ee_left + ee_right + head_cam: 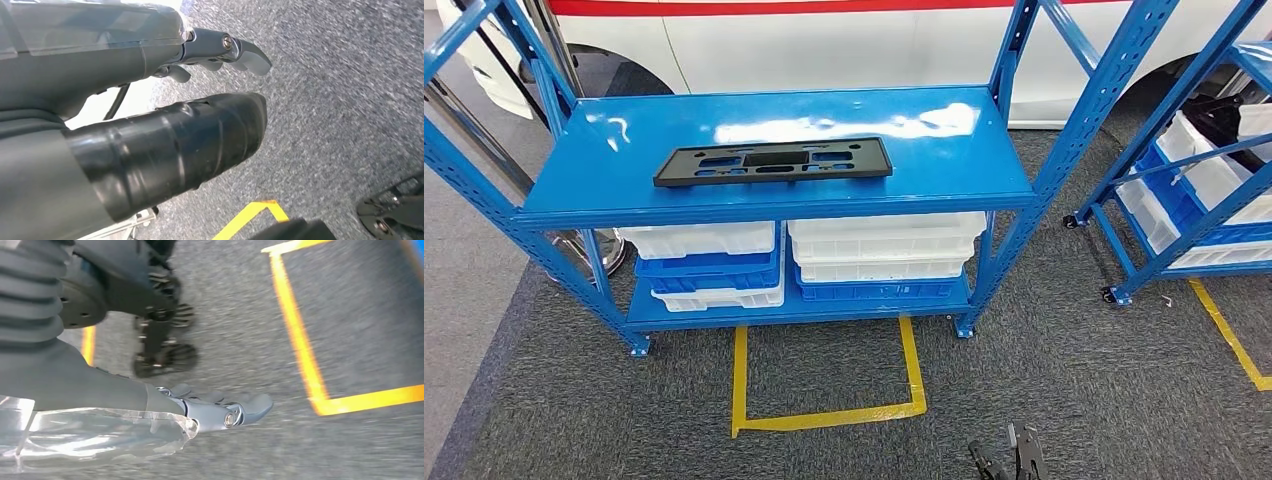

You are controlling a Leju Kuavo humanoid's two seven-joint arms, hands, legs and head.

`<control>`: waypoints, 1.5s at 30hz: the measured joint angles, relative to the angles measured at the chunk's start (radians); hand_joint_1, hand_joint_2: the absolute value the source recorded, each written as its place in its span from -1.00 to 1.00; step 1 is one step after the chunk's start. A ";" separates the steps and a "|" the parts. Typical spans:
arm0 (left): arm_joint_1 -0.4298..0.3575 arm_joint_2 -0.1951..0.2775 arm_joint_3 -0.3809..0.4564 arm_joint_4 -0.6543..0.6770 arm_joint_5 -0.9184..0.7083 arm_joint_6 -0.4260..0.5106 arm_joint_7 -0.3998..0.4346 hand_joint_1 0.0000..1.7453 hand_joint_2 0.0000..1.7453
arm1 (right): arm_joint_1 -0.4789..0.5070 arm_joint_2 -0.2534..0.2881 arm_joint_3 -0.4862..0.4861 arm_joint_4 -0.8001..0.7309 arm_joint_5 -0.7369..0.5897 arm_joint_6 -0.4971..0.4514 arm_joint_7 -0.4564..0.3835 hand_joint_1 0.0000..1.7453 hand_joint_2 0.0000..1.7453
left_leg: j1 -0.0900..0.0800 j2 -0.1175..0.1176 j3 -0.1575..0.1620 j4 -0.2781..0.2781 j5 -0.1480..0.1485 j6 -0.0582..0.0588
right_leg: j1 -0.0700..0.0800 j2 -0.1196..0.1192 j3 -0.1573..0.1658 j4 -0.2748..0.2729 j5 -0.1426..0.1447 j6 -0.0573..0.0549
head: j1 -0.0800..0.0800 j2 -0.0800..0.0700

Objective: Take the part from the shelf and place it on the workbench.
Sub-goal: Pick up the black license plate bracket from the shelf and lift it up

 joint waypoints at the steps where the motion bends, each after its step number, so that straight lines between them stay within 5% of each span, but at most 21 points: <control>1: -0.001 0.000 0.007 0.002 -0.005 0.003 0.000 -1.00 -1.00 | 0.008 0.003 0.015 -0.028 -0.010 0.008 -0.011 -1.00 1.00 | 0.000 0.000 0.000 0.000 0.000 0.000 | 0.000 0.000 0.000 0.000 0.000 0.000 | 0.000 0.000; 12: -0.015 0.000 0.102 0.019 -0.035 0.042 0.000 -1.00 -1.00 | 0.093 0.008 0.239 -0.322 -0.118 0.071 -0.116 -1.00 1.00 | -0.003 -0.001 -0.002 0.005 0.000 0.001 | -0.005 0.000 -0.001 -0.001 0.001 0.002 | 0.000 0.000; 16: -0.023 0.001 0.151 0.025 -0.038 0.062 0.000 -1.00 -1.00 | 0.122 0.007 0.344 -0.435 -0.151 0.086 -0.151 -1.00 -1.00 | -0.006 -0.001 -0.004 0.005 0.000 0.008 | -0.008 0.001 -0.001 -0.004 0.005 0.008 | 0.000 0.000; 19: -0.029 0.002 0.187 0.025 -0.035 0.079 -0.002 -1.00 -1.00 | 0.138 -0.001 0.419 -0.514 -0.168 0.081 -0.168 -1.00 -1.00 | 0.003 0.005 0.004 -0.021 0.017 0.024 | -0.005 -0.008 -0.009 0.012 -0.010 0.017 | 0.001 0.000; 22: -0.030 0.003 0.224 0.027 -0.026 0.096 -0.005 -1.00 -1.00 | 0.152 -0.021 0.495 -0.577 -0.178 0.061 -0.176 -1.00 -1.00 | 0.007 0.015 0.005 -0.032 0.025 0.032 | -0.011 -0.026 -0.089 0.170 -0.092 0.025 | 0.002 0.000; 24: -0.030 0.004 0.251 0.029 -0.021 0.107 -0.006 -1.00 -1.00 | 0.167 -0.036 0.545 -0.619 -0.184 0.042 -0.177 -1.00 -1.00 | 0.008 0.018 0.004 -0.030 0.023 0.030 | -0.018 -0.029 -0.137 0.258 -0.110 0.033 | 0.002 0.000; 25: -0.030 0.004 0.265 0.031 -0.018 0.113 -0.007 -1.00 -1.00 | 0.174 -0.044 0.571 -0.640 -0.186 0.033 -0.178 -1.00 -1.00 | 0.009 0.018 0.004 -0.028 0.021 0.027 | -0.022 -0.031 -0.136 0.249 -0.089 0.036 | 0.002 0.000; 27: -0.030 0.005 0.292 0.033 -0.012 0.126 -0.010 -1.00 -1.00 | 0.184 -0.061 0.625 -0.685 -0.191 0.013 -0.179 -1.00 -1.00 | 0.013 0.018 0.005 -0.019 0.013 0.017 | -0.030 -0.037 -0.088 0.137 -0.016 0.041 | 0.002 0.000; 29: -0.031 0.008 0.319 0.034 -0.006 0.139 -0.014 -1.00 -1.00 | 0.190 -0.078 0.678 -0.728 -0.197 -0.008 -0.181 -1.00 -1.00 | 0.013 0.018 0.003 -0.008 0.004 0.001 | -0.028 -0.041 -0.044 0.036 0.020 0.037 | 0.002 0.000; 34: -0.033 0.015 0.383 0.036 0.010 0.171 -0.020 -1.00 -1.00 | 0.215 -0.119 0.804 -0.836 -0.223 -0.056 -0.183 -1.00 -1.00 | 0.015 0.018 -0.005 0.011 -0.015 -0.030 | -0.022 -0.037 -0.038 0.015 0.017 0.000 | 0.001 0.000; 38: -0.032 0.020 0.432 0.040 0.024 0.191 -0.026 -1.00 -1.00 | 0.220 -0.162 0.903 -0.915 -0.262 -0.086 -0.180 -1.00 -1.00 | 0.016 0.016 -0.114 0.238 -0.125 -0.033 | -0.015 -0.037 -0.036 0.012 0.017 -0.020 | 0.001 0.000; 39: -0.031 0.022 0.443 0.041 0.028 0.196 -0.027 -1.00 -1.00 | 0.220 -0.173 0.928 -0.931 -0.273 -0.092 -0.180 -1.00 -1.00 | 0.015 0.016 -0.137 0.282 -0.133 -0.032 | -0.012 -0.037 -0.035 0.012 0.017 -0.022 | 0.001 0.000; 41: -0.029 0.025 0.463 0.043 0.032 0.201 -0.031 -1.00 -1.00 | 0.219 -0.195 0.977 -0.962 -0.297 -0.096 -0.186 -1.00 -1.00 | 0.013 0.015 -0.130 0.251 -0.087 -0.024 | -0.007 -0.033 -0.031 0.013 0.015 -0.024 | 0.001 0.000; 43: -0.028 0.028 0.480 0.044 0.033 0.204 -0.035 -1.00 -1.00 | 0.215 -0.214 1.025 -0.992 -0.322 -0.088 -0.200 -1.00 -1.00 | 0.008 0.013 -0.073 0.117 -0.013 -0.010 | -0.003 -0.031 -0.026 0.014 0.012 -0.023 | 0.002 0.000; 45: -0.029 0.030 0.493 0.046 0.032 0.204 -0.036 -1.00 -1.00 | 0.208 -0.230 1.065 -1.019 -0.340 -0.065 -0.220 -1.00 -1.00 | 0.001 0.010 -0.037 0.028 0.015 -0.001 | 0.000 -0.029 -0.030 0.017 0.011 -0.017 | 0.002 0.000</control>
